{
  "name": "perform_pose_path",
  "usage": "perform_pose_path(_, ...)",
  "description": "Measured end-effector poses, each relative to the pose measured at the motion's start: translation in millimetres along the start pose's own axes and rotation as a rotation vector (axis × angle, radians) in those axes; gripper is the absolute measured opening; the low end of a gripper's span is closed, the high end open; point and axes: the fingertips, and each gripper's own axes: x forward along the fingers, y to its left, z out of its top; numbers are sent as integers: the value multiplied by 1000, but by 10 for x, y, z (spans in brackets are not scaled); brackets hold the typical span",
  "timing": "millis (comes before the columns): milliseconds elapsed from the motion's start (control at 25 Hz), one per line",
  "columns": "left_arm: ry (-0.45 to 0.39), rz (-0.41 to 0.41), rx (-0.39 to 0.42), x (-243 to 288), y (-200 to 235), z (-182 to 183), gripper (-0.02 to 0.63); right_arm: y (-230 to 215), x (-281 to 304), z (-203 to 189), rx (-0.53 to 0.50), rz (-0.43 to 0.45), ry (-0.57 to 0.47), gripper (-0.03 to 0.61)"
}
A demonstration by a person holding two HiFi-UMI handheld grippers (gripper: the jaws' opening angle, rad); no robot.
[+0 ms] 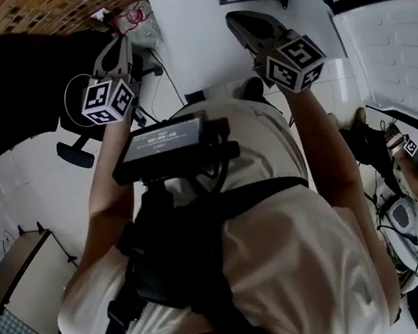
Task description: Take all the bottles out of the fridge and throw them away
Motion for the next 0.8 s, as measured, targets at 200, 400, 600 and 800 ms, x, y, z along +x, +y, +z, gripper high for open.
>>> perform_pose_path(200, -17, -131, 12, 226, -447, 183, 0, -145, -228, 168, 29, -36, -45, 5)
perform_pose_path(400, -34, -236, 34, 457, -1016, 347, 0, -325, -525, 271, 21, -66, -71, 5)
perform_pose_path(600, -29, -344, 70, 674, -1587, 439, 0, -537, -826, 314, 27, -106, -88, 5)
perform_pose_path(800, -18, -418, 89, 792, -1902, 485, 0, -627, -1005, 353, 35, -143, -113, 5)
